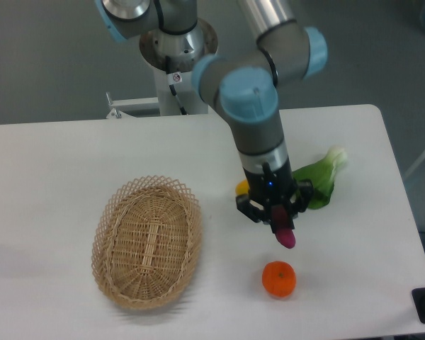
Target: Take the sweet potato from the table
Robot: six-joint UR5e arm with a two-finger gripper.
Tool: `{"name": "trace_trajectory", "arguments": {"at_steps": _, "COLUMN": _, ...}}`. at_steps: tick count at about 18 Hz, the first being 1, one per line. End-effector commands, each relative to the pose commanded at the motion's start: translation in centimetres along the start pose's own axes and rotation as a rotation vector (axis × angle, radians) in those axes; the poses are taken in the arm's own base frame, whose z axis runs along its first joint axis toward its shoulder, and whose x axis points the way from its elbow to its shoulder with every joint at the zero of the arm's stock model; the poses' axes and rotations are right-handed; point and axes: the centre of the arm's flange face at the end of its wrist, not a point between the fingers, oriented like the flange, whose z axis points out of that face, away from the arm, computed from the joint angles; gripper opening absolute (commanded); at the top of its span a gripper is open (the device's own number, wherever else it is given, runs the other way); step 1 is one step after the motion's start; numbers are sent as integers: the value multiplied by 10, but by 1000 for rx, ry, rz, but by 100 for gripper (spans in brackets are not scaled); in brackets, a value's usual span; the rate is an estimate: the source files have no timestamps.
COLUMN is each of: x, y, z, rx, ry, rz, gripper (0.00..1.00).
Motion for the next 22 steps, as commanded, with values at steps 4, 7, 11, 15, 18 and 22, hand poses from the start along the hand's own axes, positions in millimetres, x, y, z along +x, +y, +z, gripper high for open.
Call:
{"name": "trace_trajectory", "arguments": {"at_steps": 4, "x": 1, "y": 8, "z": -10, "rx": -73, "ry": 43, "rz": 196, "gripper": 26}}
{"name": "trace_trajectory", "arguments": {"at_steps": 7, "x": -3, "y": 7, "z": -18, "rx": -137, "ry": 88, "rz": 309, "gripper": 26}}
{"name": "trace_trajectory", "arguments": {"at_steps": 11, "x": -9, "y": 6, "z": -27, "rx": -203, "ry": 141, "rz": 427, "gripper": 26}}
{"name": "trace_trajectory", "arguments": {"at_steps": 15, "x": -9, "y": 5, "z": -24, "rx": -207, "ry": 148, "rz": 432, "gripper": 27}}
{"name": "trace_trajectory", "arguments": {"at_steps": 18, "x": -9, "y": 2, "z": -21, "rx": -203, "ry": 146, "rz": 436, "gripper": 27}}
{"name": "trace_trajectory", "arguments": {"at_steps": 22, "x": -10, "y": 3, "z": -20, "rx": -212, "ry": 148, "rz": 436, "gripper": 27}}
